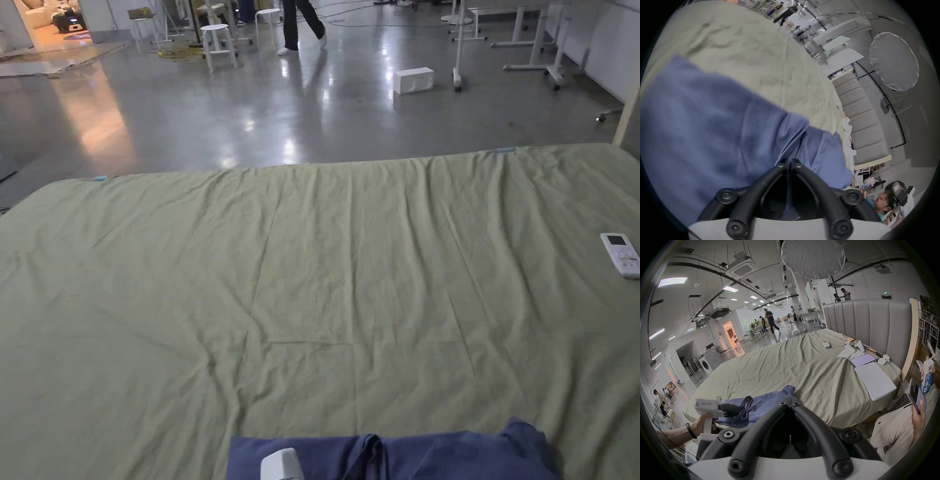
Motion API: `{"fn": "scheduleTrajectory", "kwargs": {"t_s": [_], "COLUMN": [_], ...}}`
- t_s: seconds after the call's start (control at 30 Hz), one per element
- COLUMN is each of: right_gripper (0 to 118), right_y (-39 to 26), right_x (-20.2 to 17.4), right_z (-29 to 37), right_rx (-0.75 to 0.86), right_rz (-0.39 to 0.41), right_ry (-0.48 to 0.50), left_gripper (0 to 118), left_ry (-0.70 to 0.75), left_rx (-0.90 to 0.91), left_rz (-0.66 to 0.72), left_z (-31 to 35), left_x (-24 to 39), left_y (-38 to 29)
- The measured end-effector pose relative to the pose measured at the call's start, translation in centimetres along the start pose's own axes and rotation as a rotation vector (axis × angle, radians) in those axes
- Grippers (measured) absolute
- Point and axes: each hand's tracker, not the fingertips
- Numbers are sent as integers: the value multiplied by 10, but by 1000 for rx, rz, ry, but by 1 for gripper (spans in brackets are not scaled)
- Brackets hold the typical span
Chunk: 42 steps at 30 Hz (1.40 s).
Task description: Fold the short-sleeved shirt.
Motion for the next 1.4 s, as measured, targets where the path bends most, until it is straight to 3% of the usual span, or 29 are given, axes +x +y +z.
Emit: {"fn": "scheduleTrajectory", "kwargs": {"t_s": [0.03, 0.07, 0.1, 0.13, 0.17, 0.23, 0.37, 0.57, 0.63, 0.67, 0.7, 0.73, 0.77, 0.97, 1.13, 1.3, 1.4], "right_gripper": [0, 0, 0, 0, 0, 0, 0, 0, 0, 0, 0, 0, 0, 0, 0, 0, 0], "right_y": [0, 0, 0, -1, -1, 0, 2, 0, -1, -2, -2, -2, -2, -3, -3, 0, -4], "right_x": [0, -2, -3, -1, -3, -7, -18, -26, -26, -24, -25, -26, -27, -26, -27, -35, -34], "right_z": [-2, -5, -8, -11, -14, -18, -20, -16, -14, -14, -12, -12, -11, -10, -22, -34, -35], "right_rx": [-4, -4, -4, -5, -5, -4, -5, -25, -28, -29, -28, -26, -26, -36, -39, -47, -44], "right_rz": [-1, 0, -4, -13, -18, -12, 26, 48, 45, 43, 44, 46, 45, 47, 28, 34, 30], "right_ry": [4, 3, 6, 19, 42, 57, 78, 84, 85, 85, 80, 73, 69, 69, 103, 141, 158], "left_gripper": [14, 30, 52, 81, 95, 104, 104, 101, 96, 89, 75, 34, 13, 13, 13, 13, 13], "left_ry": [0, -7, -14, -28, -48, -43, 42, -234, -193, -172, -141, -114, -67, -106, -149, 55, 108], "left_rx": [52, 104, 139, 171, 215, 258, 233, 219, 143, 125, 106, 98, 59, 123, 258, 327, 303], "left_rz": [-25, -24, 11, 44, 100, 196, 363, 559, 482, 430, 380, 350, 329, 345, 332, 170, 92], "left_z": [16, 35, 53, 68, 88, 111, 125, 96, 79, 74, 66, 63, 58, 83, 163, 242, 244], "left_x": [-4, -10, -19, -28, -43, -69, -122, -137, -127, -120, -116, -111, -109, -106, -110, -101, -66], "left_y": [8, 16, 24, 30, 37, 45, 43, 42, 43, 44, 43, 44, 45, 48, 65, 93, 96]}}
